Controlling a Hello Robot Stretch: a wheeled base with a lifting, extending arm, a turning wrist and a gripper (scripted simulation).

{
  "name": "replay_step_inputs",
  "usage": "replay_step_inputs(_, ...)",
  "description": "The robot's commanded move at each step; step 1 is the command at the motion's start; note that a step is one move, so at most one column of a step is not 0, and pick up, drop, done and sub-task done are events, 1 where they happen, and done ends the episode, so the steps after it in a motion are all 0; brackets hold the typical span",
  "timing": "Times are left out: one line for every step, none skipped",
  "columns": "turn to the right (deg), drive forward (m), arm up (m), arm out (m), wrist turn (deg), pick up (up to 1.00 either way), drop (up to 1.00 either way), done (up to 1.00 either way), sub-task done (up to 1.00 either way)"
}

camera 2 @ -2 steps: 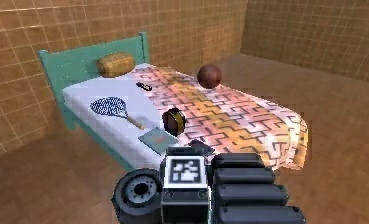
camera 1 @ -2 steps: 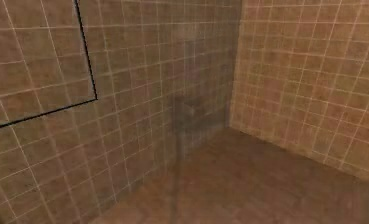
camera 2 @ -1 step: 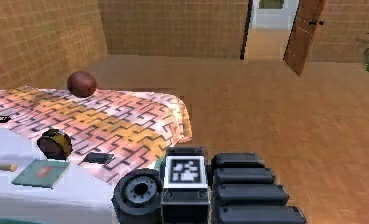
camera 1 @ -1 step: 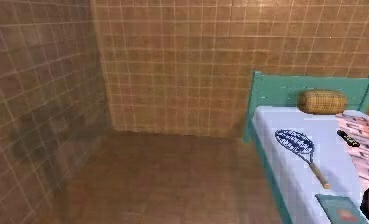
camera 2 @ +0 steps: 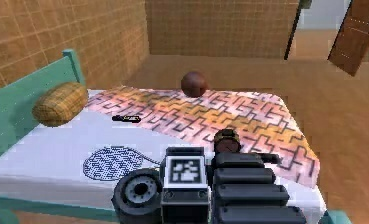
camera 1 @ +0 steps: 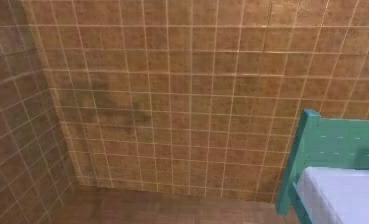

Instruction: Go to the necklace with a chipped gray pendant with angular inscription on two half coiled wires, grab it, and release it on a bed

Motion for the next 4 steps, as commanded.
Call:
replay_step_inputs(6.0,0.00,0.00,0.00,0.0,0.00,0.00,0.00,0.00)
replay_step_inputs(0.0,0.20,0.00,0.00,0.0,0.00,0.00,0.00,0.00)
replay_step_inputs(45.0,0.00,0.00,0.00,0.0,0.00,0.00,0.00,0.00)
replay_step_inputs(45.0,0.00,0.00,0.00,0.0,0.00,0.00,0.00,0.00)
